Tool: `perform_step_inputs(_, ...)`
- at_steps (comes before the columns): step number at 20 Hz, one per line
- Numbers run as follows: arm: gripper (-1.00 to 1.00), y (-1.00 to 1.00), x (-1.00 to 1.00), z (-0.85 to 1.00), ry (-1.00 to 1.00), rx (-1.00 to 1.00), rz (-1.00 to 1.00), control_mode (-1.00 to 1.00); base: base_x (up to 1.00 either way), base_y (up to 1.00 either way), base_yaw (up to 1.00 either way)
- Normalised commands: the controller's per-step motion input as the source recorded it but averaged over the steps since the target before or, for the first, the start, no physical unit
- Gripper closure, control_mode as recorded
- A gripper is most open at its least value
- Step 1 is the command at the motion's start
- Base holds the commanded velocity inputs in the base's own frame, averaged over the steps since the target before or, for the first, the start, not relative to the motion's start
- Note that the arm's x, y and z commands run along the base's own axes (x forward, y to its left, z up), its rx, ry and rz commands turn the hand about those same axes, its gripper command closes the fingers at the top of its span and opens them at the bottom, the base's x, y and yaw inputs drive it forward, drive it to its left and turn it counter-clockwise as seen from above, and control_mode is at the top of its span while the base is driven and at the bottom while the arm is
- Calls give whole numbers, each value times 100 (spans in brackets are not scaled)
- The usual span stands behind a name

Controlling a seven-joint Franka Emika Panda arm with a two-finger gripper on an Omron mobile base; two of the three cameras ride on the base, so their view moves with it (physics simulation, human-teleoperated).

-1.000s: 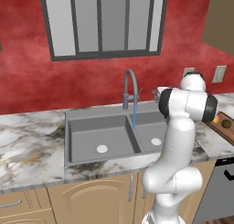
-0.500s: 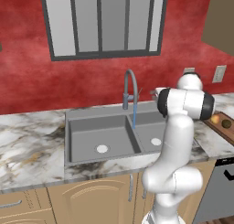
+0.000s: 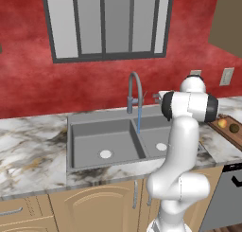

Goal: Pick the kiwi, mango, kiwi from the sink and place them on the cutting board to airdry. Then turn off the sink faucet.

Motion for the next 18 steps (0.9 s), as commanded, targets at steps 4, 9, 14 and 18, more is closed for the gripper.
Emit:
perform_step_inputs(4,-100,0,23,-5,2,0,0,-100,0,0,0)
perform_step_inputs(9,-100,2,22,-3,1,0,0,-100,0,0,0)
perform_step_inputs(14,-100,10,18,-2,0,0,0,-100,0,0,0)
perform_step_inputs(18,-100,10,17,-6,0,0,0,-100,0,0,0)
